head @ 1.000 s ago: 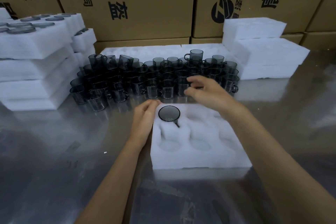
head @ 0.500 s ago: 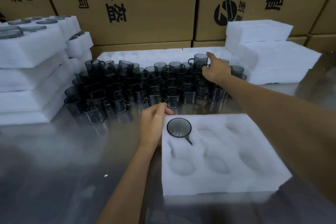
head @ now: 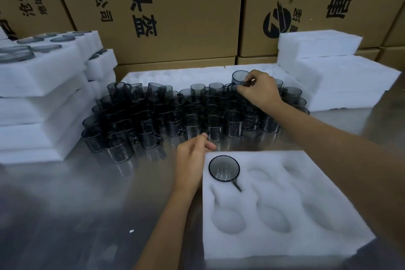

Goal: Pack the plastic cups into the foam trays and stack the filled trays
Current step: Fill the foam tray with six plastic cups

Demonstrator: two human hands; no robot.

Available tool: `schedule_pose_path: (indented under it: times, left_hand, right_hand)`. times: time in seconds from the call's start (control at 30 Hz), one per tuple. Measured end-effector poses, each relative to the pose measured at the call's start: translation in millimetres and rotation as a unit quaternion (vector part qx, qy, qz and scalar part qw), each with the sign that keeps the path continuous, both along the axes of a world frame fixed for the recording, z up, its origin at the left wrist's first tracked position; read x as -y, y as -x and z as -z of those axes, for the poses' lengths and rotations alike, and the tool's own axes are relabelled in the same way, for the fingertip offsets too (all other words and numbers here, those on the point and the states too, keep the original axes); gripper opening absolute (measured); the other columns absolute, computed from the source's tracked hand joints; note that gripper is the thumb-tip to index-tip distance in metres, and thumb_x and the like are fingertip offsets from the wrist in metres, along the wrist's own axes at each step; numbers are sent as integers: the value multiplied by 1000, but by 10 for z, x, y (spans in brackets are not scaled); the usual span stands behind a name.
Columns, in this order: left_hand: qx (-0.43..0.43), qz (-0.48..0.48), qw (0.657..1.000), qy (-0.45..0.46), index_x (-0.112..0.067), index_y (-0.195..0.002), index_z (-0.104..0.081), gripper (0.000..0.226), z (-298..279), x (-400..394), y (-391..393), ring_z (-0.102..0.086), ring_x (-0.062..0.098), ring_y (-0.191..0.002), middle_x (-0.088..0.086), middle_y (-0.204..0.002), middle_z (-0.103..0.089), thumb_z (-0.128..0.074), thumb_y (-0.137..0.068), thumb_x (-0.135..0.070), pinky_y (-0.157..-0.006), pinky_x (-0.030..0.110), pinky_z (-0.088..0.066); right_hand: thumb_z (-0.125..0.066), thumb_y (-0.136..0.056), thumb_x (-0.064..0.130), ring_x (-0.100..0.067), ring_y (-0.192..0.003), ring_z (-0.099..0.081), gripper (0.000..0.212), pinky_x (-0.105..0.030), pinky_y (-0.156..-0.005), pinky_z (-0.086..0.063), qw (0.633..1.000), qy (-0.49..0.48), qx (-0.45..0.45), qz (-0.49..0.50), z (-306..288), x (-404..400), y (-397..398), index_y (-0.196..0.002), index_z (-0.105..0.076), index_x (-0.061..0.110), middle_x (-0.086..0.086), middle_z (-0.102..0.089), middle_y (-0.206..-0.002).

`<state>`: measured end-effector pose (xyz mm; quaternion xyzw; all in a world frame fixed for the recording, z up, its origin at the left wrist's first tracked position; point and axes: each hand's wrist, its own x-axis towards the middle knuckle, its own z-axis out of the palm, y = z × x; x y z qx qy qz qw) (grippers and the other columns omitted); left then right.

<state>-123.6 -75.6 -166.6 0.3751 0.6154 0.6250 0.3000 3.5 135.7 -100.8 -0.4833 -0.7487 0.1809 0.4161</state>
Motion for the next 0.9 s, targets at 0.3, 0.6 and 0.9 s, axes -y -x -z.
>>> schedule_pose_path:
  times: [0.3, 0.6, 0.9]
  left_hand:
    - [-75, -46, 995, -43, -14, -84, -73, 20, -173, 224, -67, -67, 17, -81, -1, -79, -72, -56, -94, -13, -79, 38, -51]
    - [-275, 148, 944, -105, -47, -147, -36, 79, -564, 675, -493, -43, 5, -136, -21, -143, -49, -58, -92, 5, -102, 34, -48]
    - [-331, 59, 935, -111, -35, -133, -56, 66, -562, 719, -687, -50, 1, -121, -30, -123, -56, -82, -77, -12, -104, 28, -42]
  right_hand:
    - [-74, -77, 16, -5, -121, -54, 18, -18, -93, -40, 977, -152, 44, -143, -115, 1444, -588, -88, -59, 18, 6, -67, -114]
    - [-71, -78, 6, -8, -125, -56, 41, -22, -101, -45, 966, -109, -94, -213, 52, 2226, -879, -106, -55, 31, 16, -61, -128]
    - [-69, -82, -4, -3, -131, -52, 71, -26, -107, -44, 963, -24, -142, -227, 185, 2184, -1029, -141, -48, 29, 20, -58, -137]
